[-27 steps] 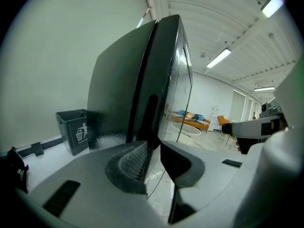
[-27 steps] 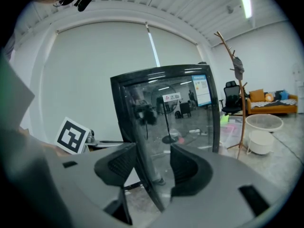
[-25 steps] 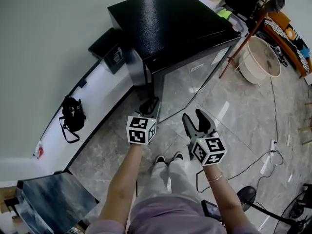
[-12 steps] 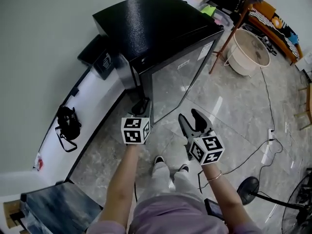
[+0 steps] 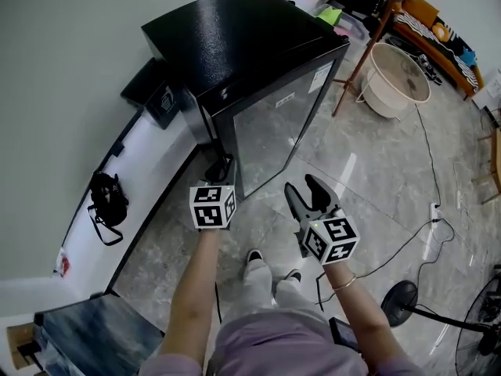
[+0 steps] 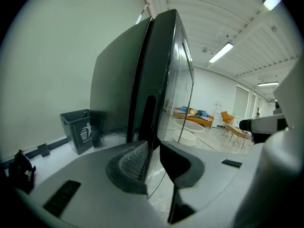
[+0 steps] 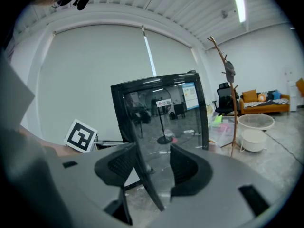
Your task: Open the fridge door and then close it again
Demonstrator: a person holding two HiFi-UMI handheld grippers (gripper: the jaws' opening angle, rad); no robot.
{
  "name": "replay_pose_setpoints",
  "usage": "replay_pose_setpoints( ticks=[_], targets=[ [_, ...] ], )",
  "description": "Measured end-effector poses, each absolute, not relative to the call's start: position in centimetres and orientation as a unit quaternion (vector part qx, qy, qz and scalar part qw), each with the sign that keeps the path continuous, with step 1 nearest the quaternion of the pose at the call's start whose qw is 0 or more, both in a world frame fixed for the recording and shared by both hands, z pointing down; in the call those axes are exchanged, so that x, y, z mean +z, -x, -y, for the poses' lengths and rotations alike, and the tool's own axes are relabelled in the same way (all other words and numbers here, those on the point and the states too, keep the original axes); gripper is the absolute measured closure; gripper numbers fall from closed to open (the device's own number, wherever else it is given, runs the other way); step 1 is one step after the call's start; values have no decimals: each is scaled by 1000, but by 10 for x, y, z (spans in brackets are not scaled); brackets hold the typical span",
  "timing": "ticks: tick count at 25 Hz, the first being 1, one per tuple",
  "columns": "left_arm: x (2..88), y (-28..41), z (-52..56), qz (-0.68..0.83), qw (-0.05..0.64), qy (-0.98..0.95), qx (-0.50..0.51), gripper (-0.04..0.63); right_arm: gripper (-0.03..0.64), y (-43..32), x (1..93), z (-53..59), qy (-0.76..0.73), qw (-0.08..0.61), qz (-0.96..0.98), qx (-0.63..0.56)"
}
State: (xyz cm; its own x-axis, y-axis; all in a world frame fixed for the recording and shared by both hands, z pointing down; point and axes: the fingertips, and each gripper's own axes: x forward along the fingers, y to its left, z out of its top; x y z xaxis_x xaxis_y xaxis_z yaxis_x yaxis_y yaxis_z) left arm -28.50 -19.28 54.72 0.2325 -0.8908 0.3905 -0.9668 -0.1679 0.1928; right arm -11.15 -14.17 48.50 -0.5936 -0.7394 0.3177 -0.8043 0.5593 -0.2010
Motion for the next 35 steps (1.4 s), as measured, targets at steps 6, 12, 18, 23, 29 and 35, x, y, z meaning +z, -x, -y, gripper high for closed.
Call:
replay_pose_setpoints(
  ticks=[6, 12, 18, 23, 29, 35],
  targets=[
    [545, 278, 187, 612, 201, -758, 99, 517, 402, 103, 484, 138, -436, 97, 879, 167],
    [544, 220, 146, 577, 173, -792, 100, 542, 402, 93, 477, 133, -430, 90, 883, 164],
    [544, 178, 121, 582, 167, -789, 106, 551, 402, 63, 470, 111, -431, 81, 884, 163],
    [543, 145, 108, 586, 170, -784, 111, 552, 402, 34, 469, 86, -429, 79, 884, 167],
    [542, 110, 96, 592, 171, -779, 113, 552, 402, -1, 461, 66, -432, 74, 884, 161],
    [543, 80, 88, 598, 171, -774, 119, 552, 402, -24, 447, 55, -423, 68, 891, 146]
  ],
)
